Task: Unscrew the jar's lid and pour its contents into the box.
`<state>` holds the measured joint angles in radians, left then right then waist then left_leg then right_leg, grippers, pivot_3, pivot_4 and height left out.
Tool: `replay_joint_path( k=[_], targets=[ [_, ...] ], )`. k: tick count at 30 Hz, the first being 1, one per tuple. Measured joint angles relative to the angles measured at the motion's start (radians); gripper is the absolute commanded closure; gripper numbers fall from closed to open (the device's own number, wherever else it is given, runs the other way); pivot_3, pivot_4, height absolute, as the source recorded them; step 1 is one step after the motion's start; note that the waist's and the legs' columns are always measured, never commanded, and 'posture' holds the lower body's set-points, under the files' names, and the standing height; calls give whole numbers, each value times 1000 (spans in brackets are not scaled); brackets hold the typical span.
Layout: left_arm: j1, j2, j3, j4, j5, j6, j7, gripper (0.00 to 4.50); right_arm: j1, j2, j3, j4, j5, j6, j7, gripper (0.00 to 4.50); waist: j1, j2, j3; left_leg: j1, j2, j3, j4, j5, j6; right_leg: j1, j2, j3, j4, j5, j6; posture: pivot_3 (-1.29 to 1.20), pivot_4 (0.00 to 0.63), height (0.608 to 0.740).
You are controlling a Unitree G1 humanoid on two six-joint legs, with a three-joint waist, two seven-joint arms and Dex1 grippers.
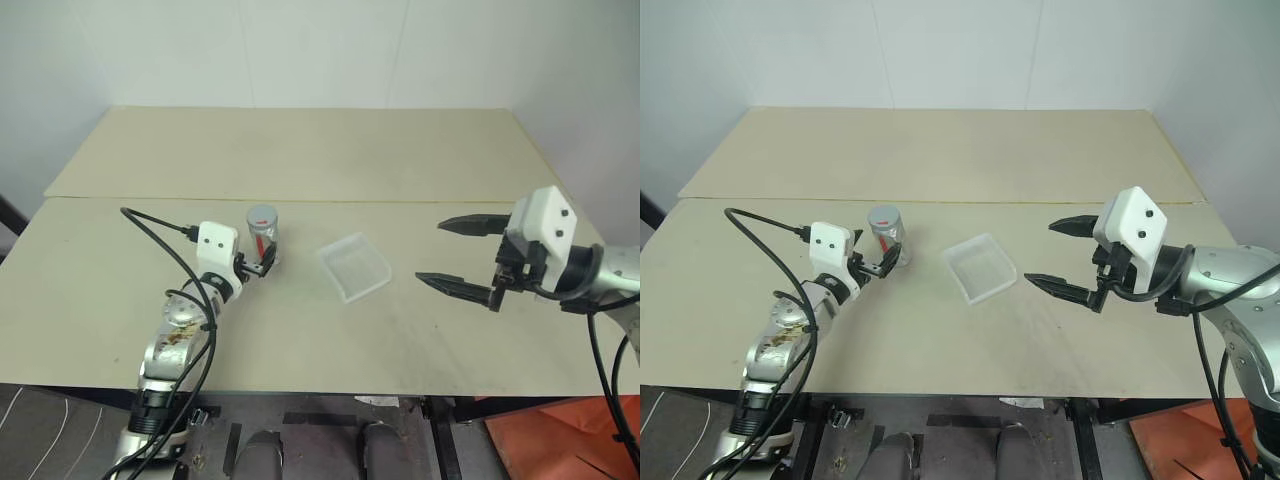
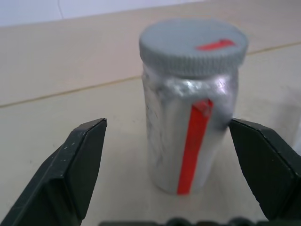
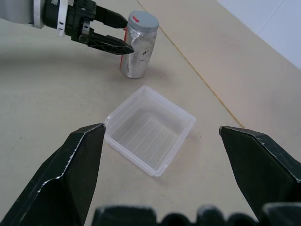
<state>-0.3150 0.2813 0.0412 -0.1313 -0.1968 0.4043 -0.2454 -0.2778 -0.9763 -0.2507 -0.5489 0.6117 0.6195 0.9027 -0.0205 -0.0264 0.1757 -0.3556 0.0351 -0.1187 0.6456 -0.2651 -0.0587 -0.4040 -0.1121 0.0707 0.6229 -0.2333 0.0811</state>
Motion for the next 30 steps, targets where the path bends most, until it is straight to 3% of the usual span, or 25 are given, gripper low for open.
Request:
replay_joint_path(
  k=[22,25,30],
  targets=[
    [-125,-143,-25,241,112,-191,98,25,29,-6,-43,-41,2,0,2,0,6,0,0,0,0,0,0,1,-2,0,0,0,-1,1,1,0,150,740],
    [-133,-151,-27,268,118,-210,101,646,30,-6,-44,-51,2,0,2,0,7,0,0,0,0,0,0,1,-2,0,0,0,-1,1,1,0,150,740],
    [-135,-157,-32,276,123,-218,101,2314,43,-6,-49,-52,3,0,2,0,7,0,0,0,0,0,0,1,-2,0,0,0,-1,1,1,0,150,740]
  ],
)
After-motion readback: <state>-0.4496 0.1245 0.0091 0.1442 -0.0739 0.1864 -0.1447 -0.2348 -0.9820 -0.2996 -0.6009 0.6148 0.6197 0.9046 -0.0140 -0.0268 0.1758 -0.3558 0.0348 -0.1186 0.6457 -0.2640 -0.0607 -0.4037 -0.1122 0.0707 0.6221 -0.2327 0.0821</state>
